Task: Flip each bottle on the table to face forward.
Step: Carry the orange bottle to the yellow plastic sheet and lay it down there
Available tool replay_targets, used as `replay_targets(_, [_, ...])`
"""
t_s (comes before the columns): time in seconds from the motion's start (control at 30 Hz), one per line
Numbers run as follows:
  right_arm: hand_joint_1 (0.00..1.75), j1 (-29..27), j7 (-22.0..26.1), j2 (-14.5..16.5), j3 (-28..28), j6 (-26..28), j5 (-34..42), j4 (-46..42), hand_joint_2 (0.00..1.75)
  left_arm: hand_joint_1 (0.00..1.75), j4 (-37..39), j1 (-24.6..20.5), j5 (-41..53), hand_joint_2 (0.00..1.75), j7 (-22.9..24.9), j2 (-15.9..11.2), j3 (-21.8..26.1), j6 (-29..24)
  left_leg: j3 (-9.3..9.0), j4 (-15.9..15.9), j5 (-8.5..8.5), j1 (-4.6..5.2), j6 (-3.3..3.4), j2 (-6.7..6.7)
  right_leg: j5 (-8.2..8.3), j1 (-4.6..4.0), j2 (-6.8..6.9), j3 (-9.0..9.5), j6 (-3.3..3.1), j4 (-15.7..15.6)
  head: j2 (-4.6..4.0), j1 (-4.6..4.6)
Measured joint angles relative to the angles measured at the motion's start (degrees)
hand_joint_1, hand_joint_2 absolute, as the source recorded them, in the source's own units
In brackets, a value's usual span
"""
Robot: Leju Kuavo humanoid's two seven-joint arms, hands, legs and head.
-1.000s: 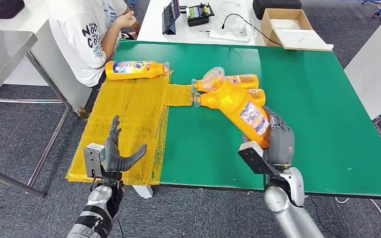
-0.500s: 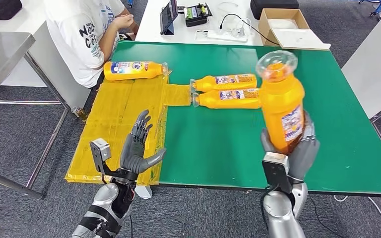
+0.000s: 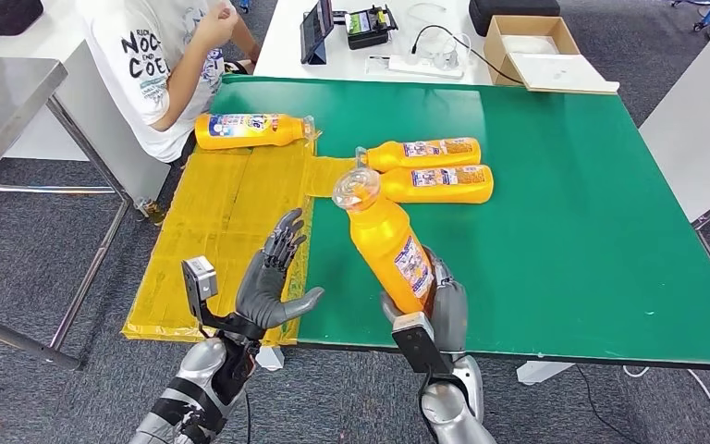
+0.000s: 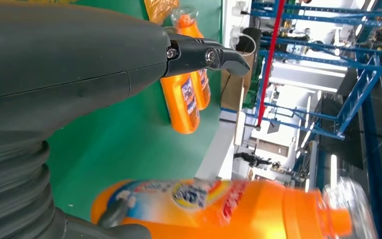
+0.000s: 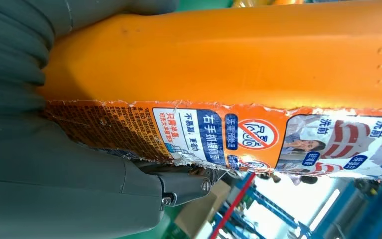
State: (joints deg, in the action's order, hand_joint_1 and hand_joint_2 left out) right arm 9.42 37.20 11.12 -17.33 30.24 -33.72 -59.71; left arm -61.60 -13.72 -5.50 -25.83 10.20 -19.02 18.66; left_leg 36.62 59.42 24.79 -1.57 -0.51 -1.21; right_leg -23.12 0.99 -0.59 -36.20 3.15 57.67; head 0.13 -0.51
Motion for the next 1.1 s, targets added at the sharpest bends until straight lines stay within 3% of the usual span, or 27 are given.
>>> replay_targets(0.2, [1.75,1.59,-0.27,1.08,-2.14,-1.34,-0.1,4.95,1.75,0.0,0.71,-0.72,-0.5,1.75,0.12,-0.4,-0.63,0.85,0.0,0.0,0.0,0.01,0.0,0.01,0.0,0.0,-0.01,-0.01,0.0,0.0,0.0,0.0])
replay_targets(0.47, [1.75,5.59,-0.26,3.84,-5.81,0.71,-0.94,14.52,1.75,0.0,2.53,-2.5,-0.6,1.75,0.61,-0.66,-2.84,2.61,-0.01,0.0,-0.01,-0.01,-0.01,0.01,0.0,-0.01,-0.01,-0.01,0.0,0.01,0.0,0.01])
replay_targets(1.1, [1.75,10.6,-0.17,5.35,-8.07,5.58,-1.03,23.77,1.75,0.0,6.14,-5.04,-4.43,1.75,1.15,-1.33,-5.7,5.94,-0.01,0.0,-0.03,0.0,0.0,0.01,0.01,0.0,-0.01,-0.01,0.0,0.01,0.0,0.01])
